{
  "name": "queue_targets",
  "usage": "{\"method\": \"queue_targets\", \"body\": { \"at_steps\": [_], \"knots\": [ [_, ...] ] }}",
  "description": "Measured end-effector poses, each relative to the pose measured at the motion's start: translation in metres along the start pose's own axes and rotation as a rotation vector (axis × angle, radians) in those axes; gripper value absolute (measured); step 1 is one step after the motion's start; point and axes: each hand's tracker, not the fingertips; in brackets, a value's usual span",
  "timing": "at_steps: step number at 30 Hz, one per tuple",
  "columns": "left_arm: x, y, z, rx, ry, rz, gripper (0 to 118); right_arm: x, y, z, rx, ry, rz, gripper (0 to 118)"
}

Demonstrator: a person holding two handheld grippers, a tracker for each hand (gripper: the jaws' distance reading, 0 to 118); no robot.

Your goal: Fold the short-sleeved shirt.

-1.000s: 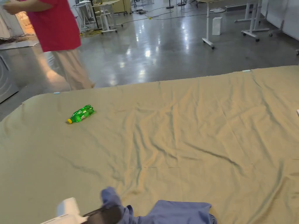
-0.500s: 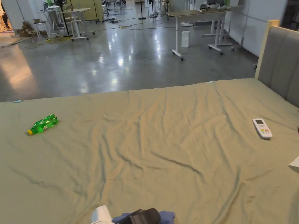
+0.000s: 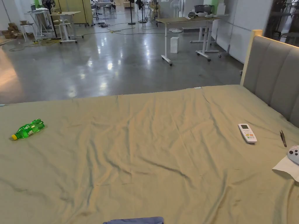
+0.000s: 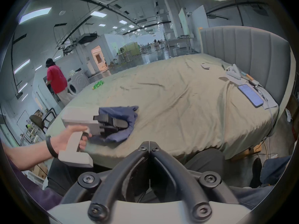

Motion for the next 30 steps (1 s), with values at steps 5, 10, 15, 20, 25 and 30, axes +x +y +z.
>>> {"method": "queue_targets", "body": {
  "at_steps": [5, 10, 15, 20, 25, 30],
  "knots": [
    [0.009, 0.012, 0.06, 0.105, -0.177, -0.213, 0, -0.014, 0.017, -0.055, -0.084, 0.094, -0.021, 0],
    [0.001, 0.011, 0.141, 0.258, -0.159, -0.198, 0, -0.042, 0.049, -0.146, -0.153, 0.308, -0.148, 0],
    [-0.036, 0.018, 0.173, 0.292, -0.073, -0.185, 20, -0.05, 0.068, -0.232, -0.321, 0.233, -0.203, 0],
    [-0.078, 0.035, 0.17, 0.249, -0.015, -0.158, 115, -0.043, 0.069, -0.257, -0.409, 0.179, -0.226, 1],
    [-0.106, 0.06, 0.13, 0.172, -0.043, -0.072, 115, -0.06, 0.072, -0.254, -0.402, 0.13, -0.066, 1],
    [-0.115, 0.071, 0.084, -0.005, -0.094, -0.12, 113, -0.062, 0.074, -0.251, -0.406, 0.137, -0.054, 1]
  ]
}}
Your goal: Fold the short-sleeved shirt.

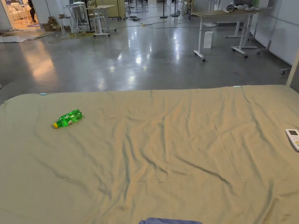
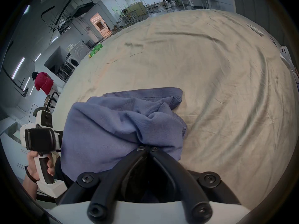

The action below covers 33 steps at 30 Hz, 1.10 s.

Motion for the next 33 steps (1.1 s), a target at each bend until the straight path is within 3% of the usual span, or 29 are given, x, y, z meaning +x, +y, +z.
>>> {"method": "queue_targets", "body": {
  "at_steps": [1, 2, 4, 5, 9, 14, 19, 22, 25, 29, 33],
  "knots": [
    [0.004, 0.001, -0.002, 0.019, -0.005, -0.013, 108, 0.001, -0.001, -0.002, 0.001, 0.001, -0.012, 1],
    [0.009, 0.004, -0.005, 0.008, 0.0, -0.006, 92, 0.002, -0.002, -0.001, 0.004, 0.004, -0.024, 1],
    [0.019, 0.003, -0.013, -0.003, 0.075, -0.032, 47, 0.003, -0.004, -0.001, 0.013, 0.006, -0.036, 1],
    [0.022, 0.001, -0.017, -0.016, 0.195, -0.09, 43, 0.008, -0.007, -0.007, 0.019, 0.008, -0.043, 1],
    [0.028, 0.0, -0.017, -0.005, 0.184, 0.004, 40, 0.003, -0.009, -0.006, 0.036, -0.002, -0.043, 1],
    [0.055, -0.006, -0.03, -0.014, 0.375, -0.23, 39, -0.009, -0.015, -0.007, 0.066, -0.048, 0.014, 1],
    [0.067, -0.003, -0.02, 0.011, 0.336, -0.176, 40, -0.017, -0.02, 0.011, 0.162, -0.046, 0.048, 0],
    [0.092, -0.009, 0.027, 0.104, 0.216, -0.209, 39, -0.015, -0.028, 0.048, 0.252, 0.049, -0.019, 0],
    [0.06, 0.018, 0.075, 0.128, 0.207, -0.154, 39, -0.005, -0.042, 0.088, 0.288, 0.145, 0.005, 0],
    [0.025, 0.053, 0.166, 0.221, 0.334, -0.169, 39, 0.013, -0.068, 0.121, 0.233, 0.072, 0.099, 0],
    [-0.03, 0.096, 0.262, 0.209, 0.482, -0.019, 39, 0.032, -0.085, 0.136, 0.193, -0.039, 0.085, 0]
  ]
}}
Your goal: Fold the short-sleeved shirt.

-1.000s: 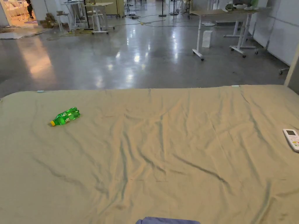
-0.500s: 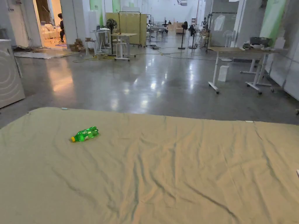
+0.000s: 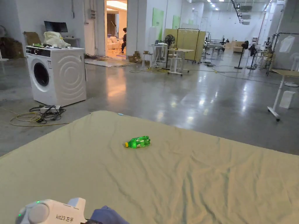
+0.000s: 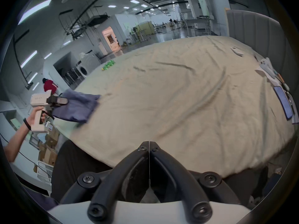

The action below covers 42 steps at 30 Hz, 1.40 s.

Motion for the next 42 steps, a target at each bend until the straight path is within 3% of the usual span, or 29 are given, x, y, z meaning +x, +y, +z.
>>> {"method": "queue_targets", "body": {
  "at_steps": [3, 5, 9, 11, 13, 14, 18, 21, 26, 27, 33, 35, 39, 41, 42],
  "knots": [
    [-0.056, 0.023, 0.015, -0.021, 0.101, 0.028, 39, 0.007, -0.004, 0.007, -0.01, -0.014, -0.044, 0],
    [-0.077, 0.032, 0.02, -0.026, 0.273, -0.044, 39, 0.012, -0.005, 0.01, -0.019, -0.026, -0.082, 0],
    [-0.107, 0.035, 0.018, -0.02, 0.359, 0.073, 39, 0.009, -0.004, 0.006, -0.043, -0.027, -0.111, 0],
    [-0.095, 0.031, 0.022, 0.045, 0.405, 0.054, 49, 0.008, -0.004, 0.001, -0.058, -0.027, -0.115, 0],
    [-0.09, 0.029, 0.022, 0.082, 0.487, 0.041, 80, 0.012, -0.004, -0.007, -0.069, -0.016, -0.131, 0],
    [-0.086, 0.032, 0.027, 0.074, 0.507, 0.037, 87, 0.013, -0.002, -0.007, -0.065, 0.002, -0.147, 0],
    [-0.077, 0.036, 0.046, 0.188, 0.582, -0.123, 87, 0.017, 0.018, -0.003, 0.026, 0.041, -0.142, 1],
    [-0.032, 0.032, 0.071, 0.331, 0.629, -0.281, 87, 0.022, 0.041, 0.006, 0.118, -0.001, -0.114, 1],
    [0.112, -0.001, 0.114, 0.609, 0.401, -0.506, 87, 0.008, 0.092, 0.035, 0.333, -0.021, -0.033, 1],
    [0.108, 0.006, 0.111, 0.649, 0.355, -0.533, 87, 0.004, 0.101, 0.041, 0.363, -0.021, -0.011, 1],
    [0.262, -0.043, 0.121, 0.885, 0.063, -0.609, 86, -0.048, 0.155, 0.084, 0.594, -0.112, 0.137, 1],
    [0.303, -0.046, 0.108, 0.937, 0.056, -0.566, 85, -0.057, 0.172, 0.085, 0.669, -0.109, 0.169, 1],
    [0.361, -0.066, 0.091, 0.926, 0.064, -0.562, 81, -0.071, 0.191, 0.095, 0.823, -0.113, 0.094, 1],
    [0.373, -0.088, 0.087, 0.87, 0.114, -0.665, 67, -0.078, 0.188, 0.107, 0.837, -0.116, 0.101, 1],
    [0.378, -0.099, 0.085, 0.872, 0.188, -0.733, 58, -0.082, 0.184, 0.114, 0.843, -0.116, 0.143, 1]
  ]
}}
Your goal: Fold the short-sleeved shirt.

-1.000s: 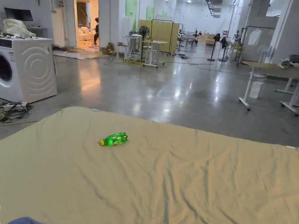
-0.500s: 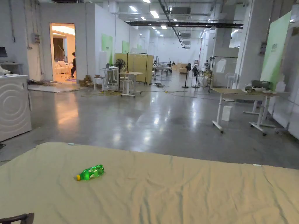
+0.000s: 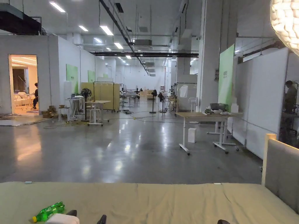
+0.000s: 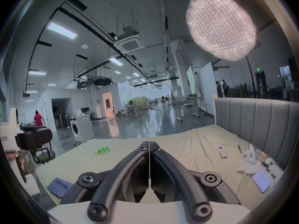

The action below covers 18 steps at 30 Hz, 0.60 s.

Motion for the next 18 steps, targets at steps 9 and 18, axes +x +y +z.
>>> {"method": "queue_targets", "body": {
  "at_steps": [9, 18],
  "knots": [
    [-0.002, 0.002, 0.036, 0.084, 0.029, 0.059, 4, -0.02, -0.006, 0.047, 0.034, -0.026, 0.259, 1],
    [0.0, 0.009, 0.047, 0.092, -0.006, 0.069, 4, -0.019, -0.005, 0.045, 0.033, -0.006, 0.241, 1]
  ]
}}
